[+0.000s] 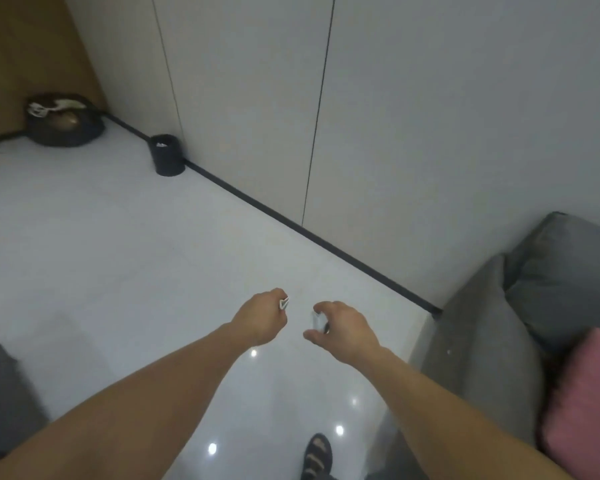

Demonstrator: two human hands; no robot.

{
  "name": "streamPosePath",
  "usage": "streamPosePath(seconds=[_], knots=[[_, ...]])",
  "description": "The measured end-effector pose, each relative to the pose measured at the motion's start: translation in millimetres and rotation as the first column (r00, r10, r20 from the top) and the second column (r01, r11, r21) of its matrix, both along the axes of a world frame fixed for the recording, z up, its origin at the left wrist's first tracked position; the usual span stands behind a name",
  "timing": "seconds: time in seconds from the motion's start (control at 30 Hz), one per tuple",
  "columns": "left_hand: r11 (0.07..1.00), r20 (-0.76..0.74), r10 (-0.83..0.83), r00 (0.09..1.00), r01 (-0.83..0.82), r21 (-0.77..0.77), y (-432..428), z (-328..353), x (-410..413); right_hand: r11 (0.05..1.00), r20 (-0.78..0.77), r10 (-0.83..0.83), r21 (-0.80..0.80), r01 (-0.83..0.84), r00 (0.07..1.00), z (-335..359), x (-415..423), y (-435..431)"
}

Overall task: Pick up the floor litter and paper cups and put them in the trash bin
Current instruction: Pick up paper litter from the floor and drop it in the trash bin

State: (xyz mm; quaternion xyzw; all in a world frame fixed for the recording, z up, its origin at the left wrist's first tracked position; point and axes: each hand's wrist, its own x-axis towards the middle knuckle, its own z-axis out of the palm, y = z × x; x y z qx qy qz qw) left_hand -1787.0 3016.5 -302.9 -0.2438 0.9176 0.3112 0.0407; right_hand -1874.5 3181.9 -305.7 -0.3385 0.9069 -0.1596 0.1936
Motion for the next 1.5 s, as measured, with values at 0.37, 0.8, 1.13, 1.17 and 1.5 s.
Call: streamPosePath(seconds=[0.37,0.8,1.13,1.17,1.5], knots=[[0.941,0.018,0.337,0.941,-0.336,-0.037,-142.7,10.8,-58.8,0.948,-0.006,0.318,-0.016,-0.318,0.948,12.9,-124.4,-183.3],[0.908,0.027,0.418,0.908,-0.417,-0.043,-397.4,5.3,-117.8,0.912,-0.038,0.409,-0.006,-0.409,0.912,9.2,-196.8,-452.9],[0.913,0.027,0.401,0.915,-0.398,-0.087,-571.7,9.3,-195.8,0.898,-0.021,0.440,0.023,-0.439,0.898,3.0,-265.8,-629.2],[0.912,0.029,0.403,0.915,-0.399,-0.096,-590.6,9.4,-206.2,0.893,-0.019,0.450,0.030,-0.449,0.893,1.3,-275.9,-649.2],[0.842,0.029,0.530,0.848,-0.521,-0.138,-779.0,34.5,-283.3,0.824,-0.050,0.566,0.002,-0.567,0.823,14.9,-368.8,-858.8]])
